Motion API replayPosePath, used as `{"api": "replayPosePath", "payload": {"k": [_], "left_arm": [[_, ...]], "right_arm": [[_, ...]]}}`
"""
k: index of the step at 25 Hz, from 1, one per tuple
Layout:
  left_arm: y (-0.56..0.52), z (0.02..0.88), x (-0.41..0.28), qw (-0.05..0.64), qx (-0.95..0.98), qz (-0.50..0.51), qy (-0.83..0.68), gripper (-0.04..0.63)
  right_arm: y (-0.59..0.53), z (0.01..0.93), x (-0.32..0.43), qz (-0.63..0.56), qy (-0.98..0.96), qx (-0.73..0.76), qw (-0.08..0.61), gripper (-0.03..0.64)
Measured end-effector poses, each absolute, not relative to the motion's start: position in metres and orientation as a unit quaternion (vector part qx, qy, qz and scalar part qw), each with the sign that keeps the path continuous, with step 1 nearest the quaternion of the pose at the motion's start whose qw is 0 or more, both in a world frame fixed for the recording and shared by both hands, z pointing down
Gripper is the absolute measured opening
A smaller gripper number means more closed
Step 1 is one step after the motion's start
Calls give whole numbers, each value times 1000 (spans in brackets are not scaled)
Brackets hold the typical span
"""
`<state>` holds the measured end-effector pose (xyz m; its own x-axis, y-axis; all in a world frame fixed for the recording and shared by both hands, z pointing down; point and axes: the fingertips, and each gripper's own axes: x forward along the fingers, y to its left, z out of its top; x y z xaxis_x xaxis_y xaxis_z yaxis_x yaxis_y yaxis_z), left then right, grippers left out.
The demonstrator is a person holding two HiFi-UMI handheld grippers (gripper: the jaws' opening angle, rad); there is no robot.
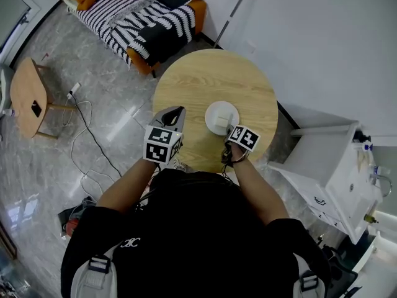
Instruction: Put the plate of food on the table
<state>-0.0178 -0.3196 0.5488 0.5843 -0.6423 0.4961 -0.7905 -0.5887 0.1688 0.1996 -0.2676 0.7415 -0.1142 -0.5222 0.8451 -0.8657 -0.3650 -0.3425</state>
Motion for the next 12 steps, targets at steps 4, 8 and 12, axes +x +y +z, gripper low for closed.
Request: {"api": "replayPosePath", "payload": {"k": [4,8,12], "left_arm": [[-321,549,-19,189,871,194,-409,8],[-325,549,-19,189,873,194,-406,8],[-329,549,-14,188,878,193,-397,8]], "right_arm": [[-264,740,199,482,-537,662,202,167],[-256,733,209,483,-531,668,195,143],[-257,713,222,450,-535,691,180,9]]}}
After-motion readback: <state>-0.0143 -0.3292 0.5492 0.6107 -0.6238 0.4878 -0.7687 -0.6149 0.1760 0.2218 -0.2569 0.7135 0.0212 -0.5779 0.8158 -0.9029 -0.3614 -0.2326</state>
